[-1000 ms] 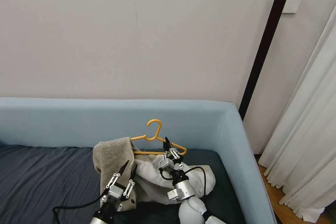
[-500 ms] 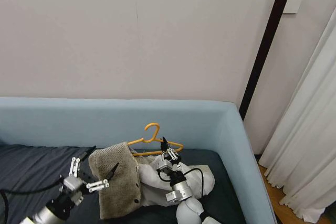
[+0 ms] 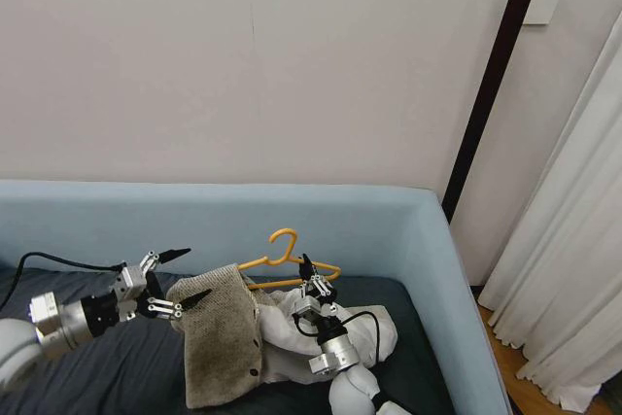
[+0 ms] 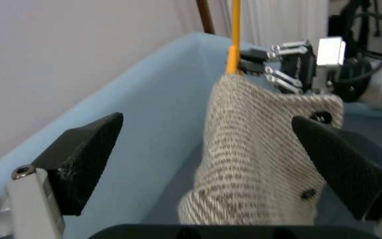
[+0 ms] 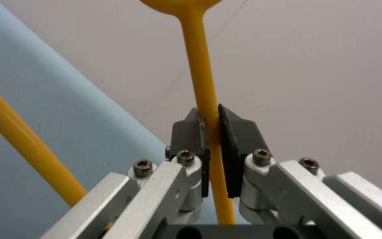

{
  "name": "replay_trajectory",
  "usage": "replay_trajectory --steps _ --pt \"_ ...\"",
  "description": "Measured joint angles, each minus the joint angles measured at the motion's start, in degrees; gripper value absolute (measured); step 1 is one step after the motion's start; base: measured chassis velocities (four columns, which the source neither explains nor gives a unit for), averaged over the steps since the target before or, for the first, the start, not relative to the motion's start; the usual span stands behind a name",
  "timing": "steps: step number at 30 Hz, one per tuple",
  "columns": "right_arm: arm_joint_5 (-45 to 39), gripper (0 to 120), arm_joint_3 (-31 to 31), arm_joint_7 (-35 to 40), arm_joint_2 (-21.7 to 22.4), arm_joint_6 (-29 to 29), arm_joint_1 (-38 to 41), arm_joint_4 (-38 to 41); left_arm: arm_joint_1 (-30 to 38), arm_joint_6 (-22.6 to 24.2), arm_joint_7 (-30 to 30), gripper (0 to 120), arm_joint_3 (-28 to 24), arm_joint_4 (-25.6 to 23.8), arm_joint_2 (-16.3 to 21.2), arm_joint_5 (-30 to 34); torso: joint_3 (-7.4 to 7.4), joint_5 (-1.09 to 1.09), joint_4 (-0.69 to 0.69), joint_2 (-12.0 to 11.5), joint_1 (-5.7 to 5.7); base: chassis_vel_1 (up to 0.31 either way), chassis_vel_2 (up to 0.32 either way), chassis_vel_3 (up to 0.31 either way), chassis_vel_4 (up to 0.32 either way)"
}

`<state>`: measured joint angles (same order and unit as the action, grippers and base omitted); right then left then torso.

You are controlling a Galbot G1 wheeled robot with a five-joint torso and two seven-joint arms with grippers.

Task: Pick up the clothes from the sofa and hang them on the clothes hanger.

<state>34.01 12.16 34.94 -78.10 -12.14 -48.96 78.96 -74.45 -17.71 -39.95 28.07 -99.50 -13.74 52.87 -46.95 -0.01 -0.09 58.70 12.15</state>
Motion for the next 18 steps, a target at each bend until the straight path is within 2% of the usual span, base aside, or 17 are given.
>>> replay_trajectory --steps 4,5,6,9,10,12,14,18 --pt "1.68 5 -0.87 0.01 -0.55 0.06 -0.44 -0.04 10.89 3.80 -4.84 100 -9.57 1.97 0.52 2.05 0.00 0.00 0.01 0.00 0.00 0.000 0.000 0.000 0.000" --pt "1.68 5 -0.87 0.01 -0.55 0.06 -0.44 -0.04 10.89 3.80 -4.84 100 -9.57 1.97 0.52 2.05 0.00 0.00 0.01 0.00 0.00 0.000 0.000 0.000 0.000" --pt "2.18 5 -0.96 0.05 -0.71 0.09 -0.50 -0.14 13.43 4.55 -5.26 100 -11.98 2.24 0.17 2.32 0.00 0.02 0.00 0.00 0.00 0.000 0.000 0.000 0.000" --pt "3.26 5 -0.99 0.08 -1.13 0.10 -0.52 -0.46 22.13 5.98 -5.32 100 -20.69 3.63 -1.41 2.68 0.01 0.02 0.01 0.00 0.00 0.000 0.000 0.000 0.000" --pt "3.26 5 -0.99 0.08 -1.13 0.10 -0.52 -0.46 22.13 5.98 -5.32 100 -20.69 3.63 -1.41 2.68 0.01 0.02 0.01 0.00 0.00 0.000 0.000 0.000 0.000" --pt "3.47 5 -0.87 0.09 -1.61 0.11 -0.50 -0.77 28.24 6.69 -6.22 100 -27.60 5.57 -3.02 2.50 0.00 -0.02 0.01 -0.01 0.00 0.000 0.000 0.000 0.000" --pt "3.52 5 -0.84 0.09 -2.11 0.12 -0.33 -1.13 33.13 7.65 -7.72 100 -31.73 7.43 -4.65 1.84 0.00 0.00 0.01 0.00 0.00 0.000 0.000 0.000 0.000" --pt "3.53 5 -0.90 0.09 -2.51 0.16 0.00 -1.45 39.33 9.45 -11.27 99 -36.52 9.77 -6.75 0.55 0.00 -0.01 -0.01 0.00 0.00 0.000 0.000 0.000 0.000"
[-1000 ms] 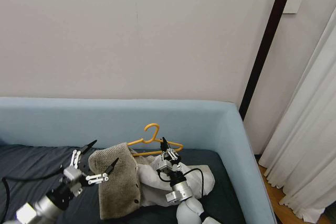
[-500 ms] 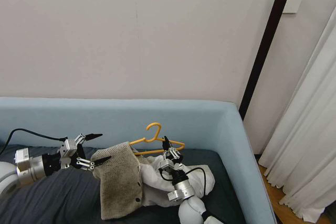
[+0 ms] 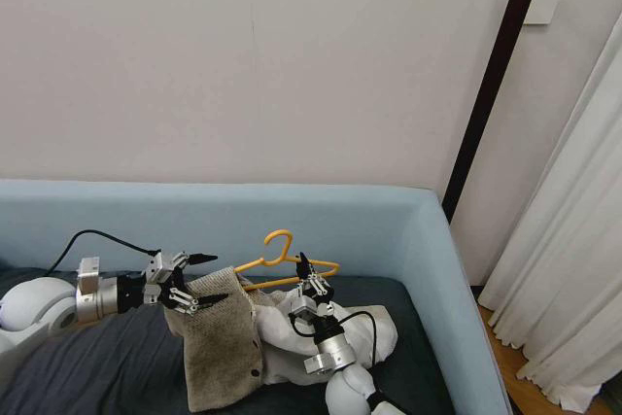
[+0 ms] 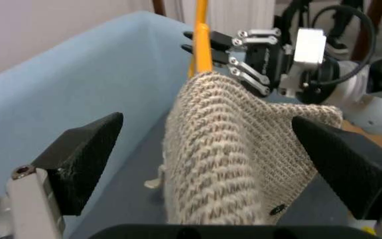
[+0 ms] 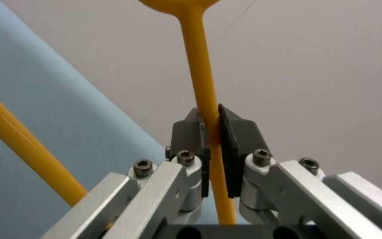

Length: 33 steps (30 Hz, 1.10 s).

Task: Pick up the clothes from the sofa and hang them on the clothes hanger.

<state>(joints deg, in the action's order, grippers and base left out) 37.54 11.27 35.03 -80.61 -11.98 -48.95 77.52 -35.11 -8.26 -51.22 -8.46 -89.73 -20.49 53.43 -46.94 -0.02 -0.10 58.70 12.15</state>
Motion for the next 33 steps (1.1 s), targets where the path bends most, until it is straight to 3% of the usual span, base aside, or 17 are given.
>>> replay_trajectory --steps 4,14,28,33 --pt "0.28 5 -0.23 0.00 -0.03 0.01 0.23 -0.10 3.54 1.56 -3.43 95 -2.68 1.37 -0.75 -1.43 0.00 0.01 0.01 0.00 0.00 0.000 0.000 0.000 0.000" --pt "2.49 5 -1.49 0.37 -0.44 0.08 0.18 0.35 15.82 3.17 -8.49 58 -13.90 7.27 -4.93 -5.68 0.00 0.02 0.01 0.00 0.00 0.000 0.000 0.000 0.000" --pt "2.73 5 -1.59 0.62 -0.38 0.61 -0.02 0.65 18.80 4.39 -12.91 11 -14.43 8.94 -5.70 -8.16 0.01 0.02 0.02 0.00 0.00 0.000 0.000 0.000 0.000" --pt "2.75 5 -1.35 0.78 -0.43 0.78 -0.28 0.90 18.66 4.40 -13.01 10 -13.68 9.62 -6.13 -9.35 0.00 0.02 0.02 0.00 0.00 0.000 0.000 0.000 0.000"
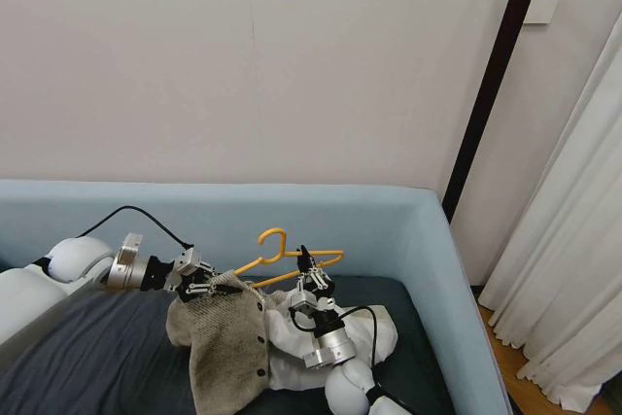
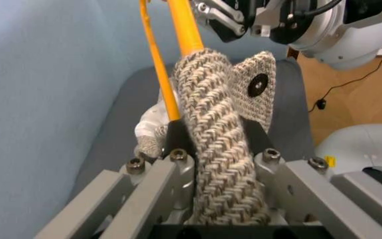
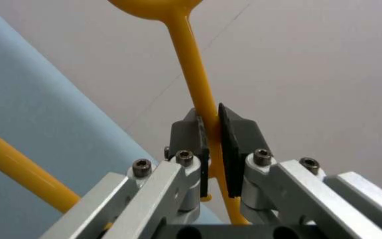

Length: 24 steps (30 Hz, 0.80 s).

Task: Pick up the clothes from the sofa and hang them on the clothes hanger.

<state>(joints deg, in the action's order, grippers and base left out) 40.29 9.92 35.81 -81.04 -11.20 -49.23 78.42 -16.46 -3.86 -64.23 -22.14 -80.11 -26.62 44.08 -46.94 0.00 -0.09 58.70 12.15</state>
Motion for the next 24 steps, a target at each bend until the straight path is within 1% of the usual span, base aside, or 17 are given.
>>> replay_trajectory --steps 6,8,9,10,11,12,13,14,15,16,17,18,19,20,22,24 --pt "-1.13 5 0.68 0.18 0.58 -0.46 -0.21 0.53 -0.06 -0.10 -0.13 10 0.55 0.61 -0.23 -0.54 0.00 0.00 0.00 0.00 0.00 0.000 0.000 0.000 0.000" --pt "-3.04 12 0.99 -0.41 1.20 -2.51 -0.38 1.05 -0.21 -0.39 -0.27 9 1.14 1.53 -0.40 -1.30 0.00 0.00 0.00 0.00 0.00 0.000 0.000 0.000 0.000" --pt "-3.04 12 0.99 -0.41 1.20 -2.51 -0.38 1.05 -0.21 -0.39 -0.27 9 1.14 1.53 -0.40 -1.30 0.00 0.00 0.00 0.00 0.00 0.000 0.000 0.000 0.000" --pt "-4.91 18 1.01 -1.67 1.94 -5.19 -0.66 1.78 -0.43 -0.72 -0.34 8 1.65 2.48 -0.58 -1.99 0.00 0.00 0.00 0.00 0.00 0.000 0.000 0.000 0.000" --pt "-6.26 20 1.02 -2.53 2.49 -6.80 -0.87 2.34 -0.59 -0.89 -0.38 8 2.01 2.98 -0.70 -2.31 0.00 0.00 0.01 0.00 0.00 0.000 0.000 0.000 0.000" --pt "-7.95 26 1.05 -3.69 3.20 -8.54 -1.07 3.07 -0.83 -1.07 -0.45 8 2.51 3.55 -0.83 -2.58 0.00 0.00 0.00 0.00 0.00 0.000 0.000 0.000 0.000" --pt "-11.30 30 1.23 -5.48 4.30 -11.07 -1.30 4.27 -1.20 -1.26 -0.49 8 3.25 4.14 -1.05 -2.80 0.00 0.00 0.00 0.00 0.00 0.000 0.000 0.000 0.000" --pt "-11.30 30 1.23 -5.48 4.30 -11.07 -1.30 4.27 -1.20 -1.26 -0.49 8 3.25 4.14 -1.05 -2.80 0.00 0.00 0.00 0.00 0.00 0.000 0.000 0.000 0.000" --pt "-14.35 34 1.60 -6.55 5.24 -12.76 -1.41 5.23 -1.48 -1.40 -0.49 8 3.95 4.53 -1.28 -2.95 0.00 -0.01 0.00 0.00 0.00 0.000 0.000 0.000 0.000" --pt "-20.09 40 2.25 -7.93 6.46 -14.50 -1.50 6.40 -1.88 -1.67 -0.42 8 4.86 4.96 -1.61 -3.19 0.00 0.01 0.00 0.00 0.00 0.000 0.000 0.000 0.000" --pt "-26.96 43 2.91 -9.40 7.95 -14.83 -1.55 7.57 -2.28 -1.73 -0.26 8 5.67 5.38 -1.80 -3.56 0.00 0.00 -0.01 0.01 0.00 0.000 0.000 0.000 0.000" --pt "-30.98 47 3.29 -9.98 8.92 -14.17 -1.56 8.22 -2.51 -1.73 -0.07 8 6.09 5.59 -1.86 -3.90 0.00 0.00 -0.01 0.00 0.00 0.000 0.000 0.000 0.000" --pt "-37.75 51 3.83 -10.27 10.22 -11.84 -1.52 9.09 -2.93 -1.73 0.31 7 6.65 5.66 -1.92 -4.55 0.00 -0.01 -0.01 0.00 0.00 0.000 0.000 0.000 0.000" --pt "-37.75 51 3.83 -10.27 10.22 -11.84 -1.52 9.09 -2.93 -1.73 0.31 7 6.65 5.66 -1.92 -4.55 0.00 -0.01 -0.01 0.00 0.00 0.000 0.000 0.000 0.000" --pt "-50.34 62 3.71 -8.23 11.83 -6.12 -1.07 9.39 -3.79 -1.74 1.02 7 7.90 5.50 -1.91 -5.29 0.00 0.00 -0.01 0.00 0.00 0.000 0.000 0.000 0.000" --pt "-57.88 70 2.16 -7.19 12.44 -3.42 -0.56 9.24 -4.52 -1.75 1.52 7 8.89 5.51 -1.95 -5.93 0.00 0.01 -0.01 0.00 0.00 0.000 0.000 0.000 0.000"
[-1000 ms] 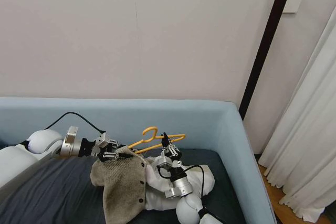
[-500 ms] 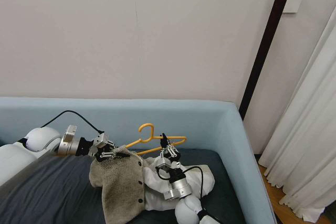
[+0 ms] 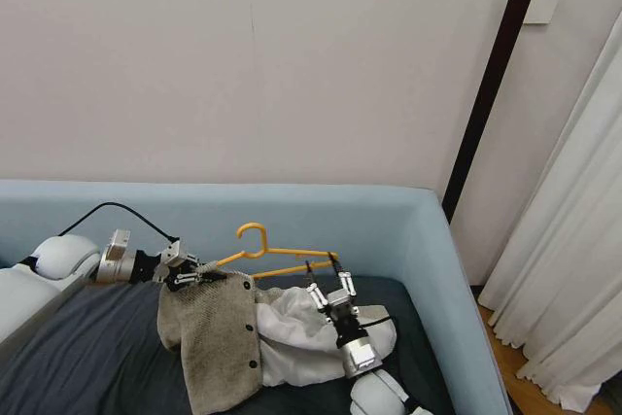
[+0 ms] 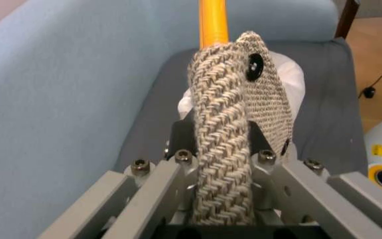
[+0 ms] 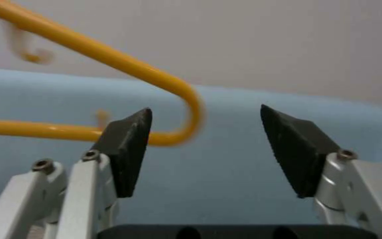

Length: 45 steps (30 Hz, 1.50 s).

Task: Pick up the clothes from the sofa and hang them on the clothes hanger.

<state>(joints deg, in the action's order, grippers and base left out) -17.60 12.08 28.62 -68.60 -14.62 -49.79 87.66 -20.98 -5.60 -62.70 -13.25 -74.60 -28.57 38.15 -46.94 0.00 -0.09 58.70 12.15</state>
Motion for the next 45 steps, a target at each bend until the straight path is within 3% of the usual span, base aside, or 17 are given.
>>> replay_trajectory --steps 5,7,9,12,13,15,17,18,20,23,30,32,37,45 --pt "-7.24 84 -1.62 0.29 0.66 2.35 0.51 0.02 -0.70 -0.05 0.28 7 1.13 0.46 -0.26 -0.75 0.00 0.00 0.01 0.00 0.00 0.000 0.000 0.000 0.000" --pt "-16.01 95 -2.43 0.26 2.02 9.42 1.69 0.33 -1.46 -0.27 0.42 7 2.46 0.83 -0.51 -1.27 0.00 -0.01 0.00 0.00 0.00 0.000 0.000 0.000 0.000" --pt "-17.83 96 -2.51 0.10 2.32 11.44 2.09 0.24 -1.72 -0.31 0.43 7 2.88 0.83 -0.51 -1.33 0.00 0.00 0.00 0.00 0.00 0.000 0.000 0.000 0.000" --pt "-29.60 100 -3.62 -6.43 3.51 29.54 6.94 -4.64 -3.92 -0.40 0.62 7 5.15 -0.18 -0.13 -1.40 0.00 -0.01 0.00 0.00 0.00 0.000 0.000 0.000 0.000" --pt "-29.60 100 -3.62 -6.43 3.51 29.54 6.94 -4.64 -3.92 -0.40 0.62 7 5.15 -0.18 -0.13 -1.40 0.00 -0.01 0.00 0.00 0.00 0.000 0.000 0.000 0.000" --pt "-28.13 100 -3.85 -13.53 2.32 33.65 10.78 -11.64 -5.32 -0.41 0.66 7 6.44 -1.06 0.39 -1.40 -0.01 0.00 0.01 0.00 0.00 0.000 0.000 0.000 0.000" --pt "-22.93 100 -3.50 -19.71 -0.18 33.23 14.86 -20.23 -6.31 -0.42 0.67 7 7.46 -1.86 0.72 -1.35 0.00 -0.01 0.02 0.00 0.00 0.000 0.000 0.000 0.000" --pt "-22.93 100 -3.50 -19.71 -0.18 33.23 14.86 -20.23 -6.31 -0.42 0.67 7 7.46 -1.86 0.72 -1.35 0.00 -0.01 0.02 0.00 0.00 0.000 0.000 0.000 0.000" --pt "-17.73 100 -3.74 -24.18 -4.12 32.40 19.07 -31.08 -8.16 -0.32 0.71 7 8.99 -3.10 1.47 -1.27 -0.01 -0.01 0.00 0.00 0.00 0.000 0.000 0.000 0.000" --pt "-13.00 100 -4.71 -27.76 -7.97 33.59 22.10 -38.45 -10.63 -0.29 0.81 7 11.12 -4.51 2.37 -1.16 -0.01 -0.01 0.03 0.00 0.00 0.000 0.000 0.000 0.000" --pt "-6.27 100 -4.78 -36.46 -9.71 34.58 21.88 -39.91 -13.20 -0.27 1.19 7 13.13 -6.32 3.01 -1.10 0.00 -0.01 0.02 0.00 0.00 0.000 0.000 0.000 0.000" --pt "0.50 100 -4.31 -39.97 -9.91 33.27 20.98 -41.33 -13.80 -0.27 1.34 7 13.41 -7.03 3.12 -1.09 0.00 -0.01 0.00 0.00 0.00 0.000 0.000 0.000 0.000" --pt "10.12 100 -4.09 -41.69 -10.30 31.53 19.39 -43.42 -15.20 -0.23 1.40 7 14.60 -7.99 3.33 -1.07 0.00 -0.01 0.00 0.00 0.00 0.000 0.000 0.000 0.000" --pt "15.14 100 -4.50 -39.12 -11.87 28.19 19.11 -46.45 -16.74 -0.23 1.41 7 15.85 -8.48 3.19 -1.11 0.01 -0.01 0.01 0.01 0.00 0.000 0.000 0.000 0.000"
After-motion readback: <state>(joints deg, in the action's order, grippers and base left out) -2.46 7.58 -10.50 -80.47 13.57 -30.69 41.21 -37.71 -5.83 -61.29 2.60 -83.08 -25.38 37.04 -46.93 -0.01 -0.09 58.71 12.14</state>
